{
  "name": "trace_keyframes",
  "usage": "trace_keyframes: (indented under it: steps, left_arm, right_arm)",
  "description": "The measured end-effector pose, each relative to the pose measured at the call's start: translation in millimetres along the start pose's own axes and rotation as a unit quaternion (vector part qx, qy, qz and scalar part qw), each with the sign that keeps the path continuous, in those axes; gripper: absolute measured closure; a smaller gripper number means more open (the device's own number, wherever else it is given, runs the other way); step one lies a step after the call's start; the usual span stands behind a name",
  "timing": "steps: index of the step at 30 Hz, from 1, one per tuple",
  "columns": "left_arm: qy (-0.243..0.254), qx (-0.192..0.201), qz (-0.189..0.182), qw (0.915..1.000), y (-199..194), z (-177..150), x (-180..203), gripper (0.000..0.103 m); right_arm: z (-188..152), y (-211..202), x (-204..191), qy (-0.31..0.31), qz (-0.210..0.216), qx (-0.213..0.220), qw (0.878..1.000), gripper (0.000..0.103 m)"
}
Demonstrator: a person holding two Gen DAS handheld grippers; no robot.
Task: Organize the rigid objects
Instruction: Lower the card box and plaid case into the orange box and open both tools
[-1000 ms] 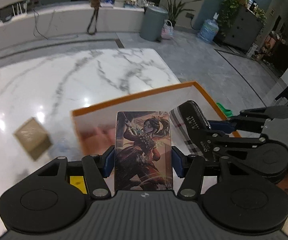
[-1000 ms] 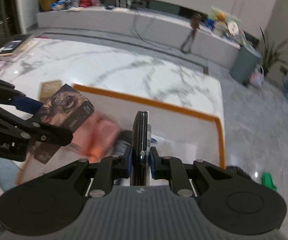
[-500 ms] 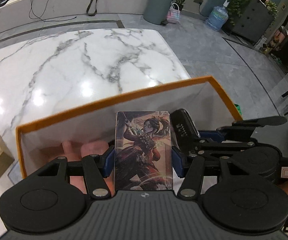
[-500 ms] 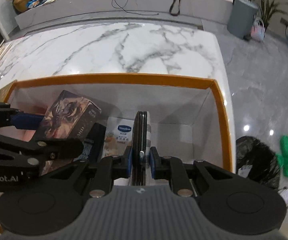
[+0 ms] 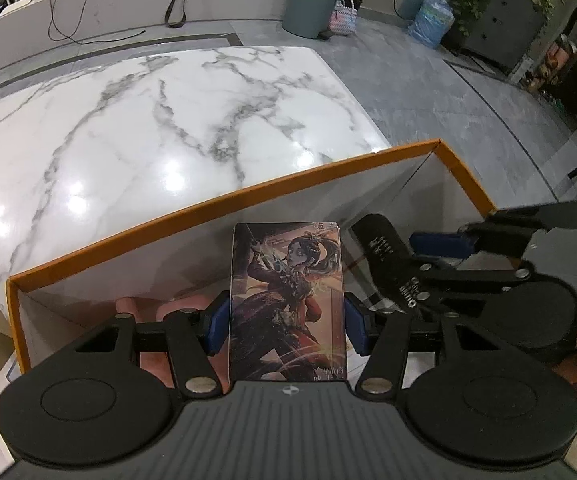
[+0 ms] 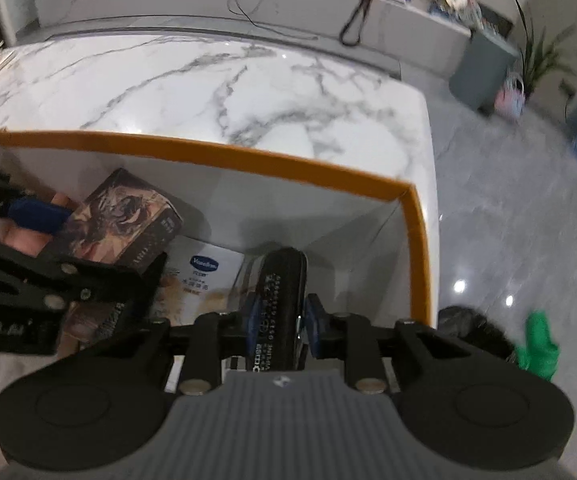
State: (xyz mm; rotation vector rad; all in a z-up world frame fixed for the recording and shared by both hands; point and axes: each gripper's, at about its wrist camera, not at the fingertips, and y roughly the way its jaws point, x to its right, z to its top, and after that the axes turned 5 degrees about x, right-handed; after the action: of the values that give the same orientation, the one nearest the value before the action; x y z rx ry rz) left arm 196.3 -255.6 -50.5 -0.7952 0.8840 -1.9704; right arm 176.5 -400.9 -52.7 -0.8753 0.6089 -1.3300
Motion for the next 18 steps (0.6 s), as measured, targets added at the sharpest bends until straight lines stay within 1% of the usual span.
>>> trace_keyframes:
  steps: [4, 6, 9, 11, 14, 16, 18]
  left_arm:
    - [0.004, -0.001, -0.001, 1.0, -0.8, -1.2, 1.2, 0.038]
    - [0.007, -0.001, -0.002, 1.0, -2.0, -1.6, 2.7, 0.038]
    - [0.027, -0.003, -0.005, 0.9996, -5.3, -3.2, 5.9, 0.038]
    - [0.055, -0.004, -0.008, 0.9985, -7.8, -5.6, 10.3, 0.038]
    - [0.107, -0.01, -0.018, 0.994, -9.4, -13.1, 20.2, 0.038]
    - [0.138, -0.018, -0.037, 0.9896, -9.0, -19.2, 28.5, 0.038]
    - [0.175, -0.022, -0.058, 0.9826, -8.3, -25.3, 40.6, 0.038]
  right_arm:
    - [-1.2, -5.7, -2.7, -0.035, -0.006, 0.006, 0.999, 0.08]
    - [-2.1, -7.2, -0.7, -0.038, -0.006, 0.004, 0.999, 0.08]
    - [-4.5, -12.6, 0.9, -0.037, -0.004, 0.011, 0.999, 0.08]
    - [-7.0, -17.4, 0.4, -0.038, -0.004, 0.02, 0.999, 0.08]
    - [-11.0, -27.2, -0.3, -0.041, -0.006, 0.04, 0.998, 0.08]
    - [-11.9, -34.7, 1.0, -0.043, -0.001, 0.05, 0.998, 0.08]
    - [-13.8, -43.1, 1.8, -0.05, 0.002, 0.057, 0.997, 0.08]
